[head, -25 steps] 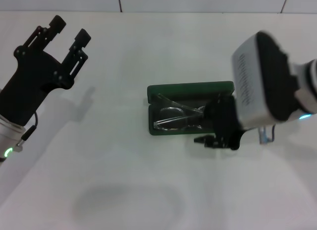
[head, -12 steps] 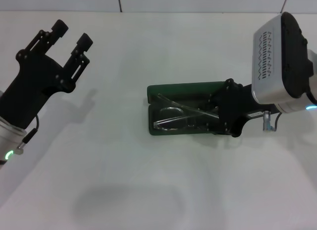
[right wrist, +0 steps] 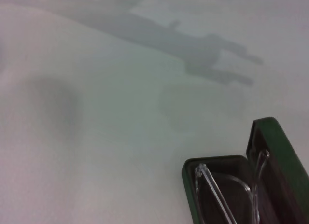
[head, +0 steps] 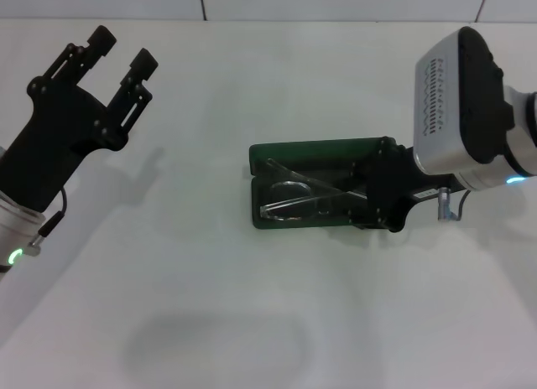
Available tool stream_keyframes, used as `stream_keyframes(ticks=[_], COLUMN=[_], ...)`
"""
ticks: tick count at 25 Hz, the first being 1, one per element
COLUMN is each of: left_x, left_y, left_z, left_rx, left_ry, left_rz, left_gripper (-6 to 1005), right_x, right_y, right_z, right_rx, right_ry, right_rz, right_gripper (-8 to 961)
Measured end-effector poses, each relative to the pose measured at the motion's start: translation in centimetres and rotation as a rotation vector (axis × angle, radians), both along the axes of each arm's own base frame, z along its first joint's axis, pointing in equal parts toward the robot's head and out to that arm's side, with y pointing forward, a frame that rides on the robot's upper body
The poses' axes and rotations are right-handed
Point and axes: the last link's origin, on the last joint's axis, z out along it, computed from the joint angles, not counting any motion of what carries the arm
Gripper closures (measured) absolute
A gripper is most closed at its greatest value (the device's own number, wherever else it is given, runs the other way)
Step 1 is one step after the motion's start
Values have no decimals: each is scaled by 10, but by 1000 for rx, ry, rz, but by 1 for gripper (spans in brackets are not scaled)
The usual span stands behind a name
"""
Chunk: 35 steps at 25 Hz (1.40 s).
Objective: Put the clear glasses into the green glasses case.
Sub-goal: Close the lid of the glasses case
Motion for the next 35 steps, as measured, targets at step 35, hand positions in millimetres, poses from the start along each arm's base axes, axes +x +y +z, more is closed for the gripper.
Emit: stream_keyframes(ticks=[35], left_x=[-3], left_y=[-7], left_z=[-2], left_rx=[-14], left_ry=[-15], left_rz=[10], left_gripper=[430], right_x=[0], right_y=[7], right_z=[-4], right_rx=[46], right_ry=[-20], right_rz=[-23], right_gripper=[603])
